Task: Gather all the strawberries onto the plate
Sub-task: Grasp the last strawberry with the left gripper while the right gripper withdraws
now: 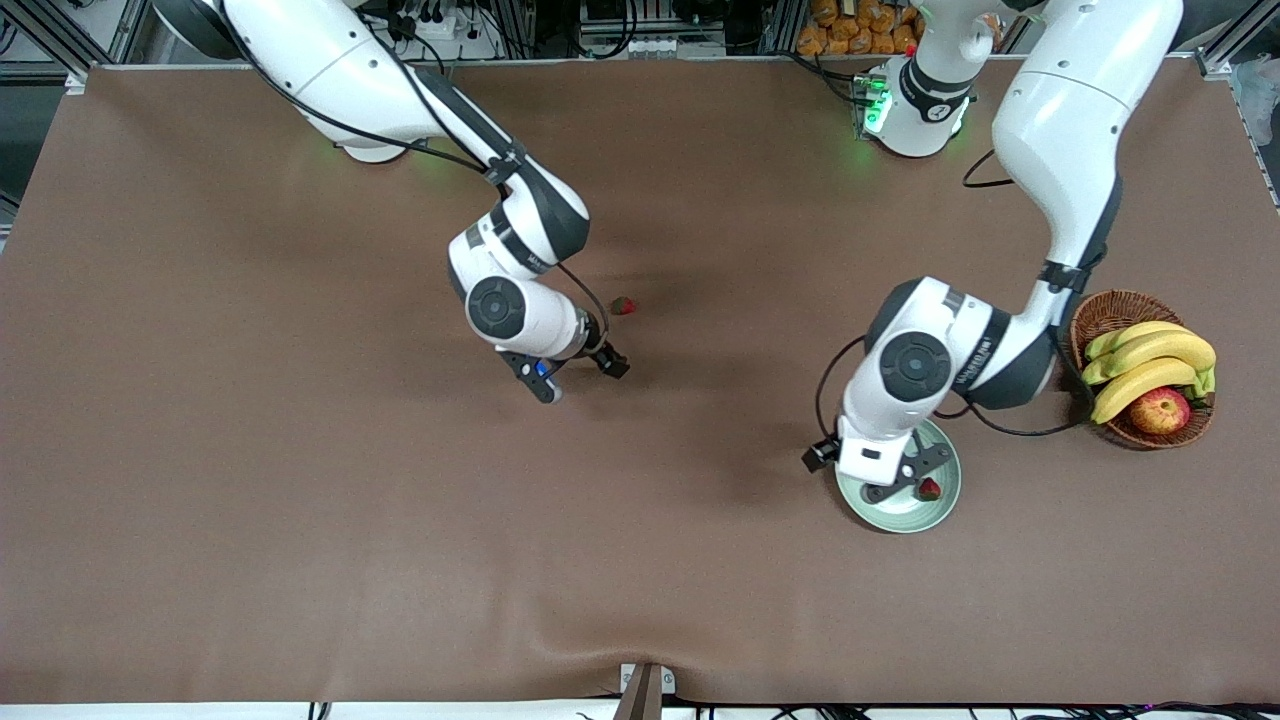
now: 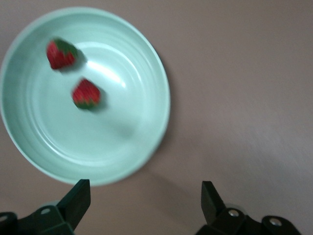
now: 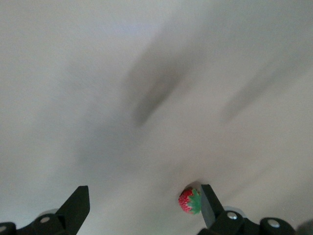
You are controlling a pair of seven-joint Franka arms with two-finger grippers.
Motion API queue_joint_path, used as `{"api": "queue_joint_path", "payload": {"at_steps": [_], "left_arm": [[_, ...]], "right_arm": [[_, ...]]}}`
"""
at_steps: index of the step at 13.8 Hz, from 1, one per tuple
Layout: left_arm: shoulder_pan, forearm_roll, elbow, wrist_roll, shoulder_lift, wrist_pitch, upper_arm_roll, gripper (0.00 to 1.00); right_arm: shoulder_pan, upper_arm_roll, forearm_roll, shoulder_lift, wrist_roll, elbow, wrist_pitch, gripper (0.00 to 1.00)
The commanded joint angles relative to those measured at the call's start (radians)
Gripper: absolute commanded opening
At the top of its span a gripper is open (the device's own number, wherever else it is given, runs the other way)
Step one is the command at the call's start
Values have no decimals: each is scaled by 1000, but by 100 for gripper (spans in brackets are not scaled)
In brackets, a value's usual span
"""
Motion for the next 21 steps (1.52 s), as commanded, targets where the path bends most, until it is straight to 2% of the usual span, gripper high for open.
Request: {"api": "queue_joint_path", "payload": {"at_steps": [1,5,9,14,18,21], "left_arm": [[-54,11,-26,-95,-13,-11,0,100],[-202,9,-68,-271,-10,-10,-1,100],[-370,1,-51,-346,22,11,-1,100],[-516,-39,-28,-562,48,90,0,100],[-576,-34,-42,-742,80,140,2,100],[-580,-34,-42,-858,108,180,2,100]], "right_arm": [[-67,-1,-6,-5,-9,133,-172,100],[-190,3,-10,-72,-172,160,-296,100],[-276,-1,-13,-130,-305,161,-376,100],[-408,-1,-33,-228,-546,161,-496,100],[-417,-13,-150,-326,-713,169,-606,100],[-411,-57,-156,-467,-851,161,-657,100]]}}
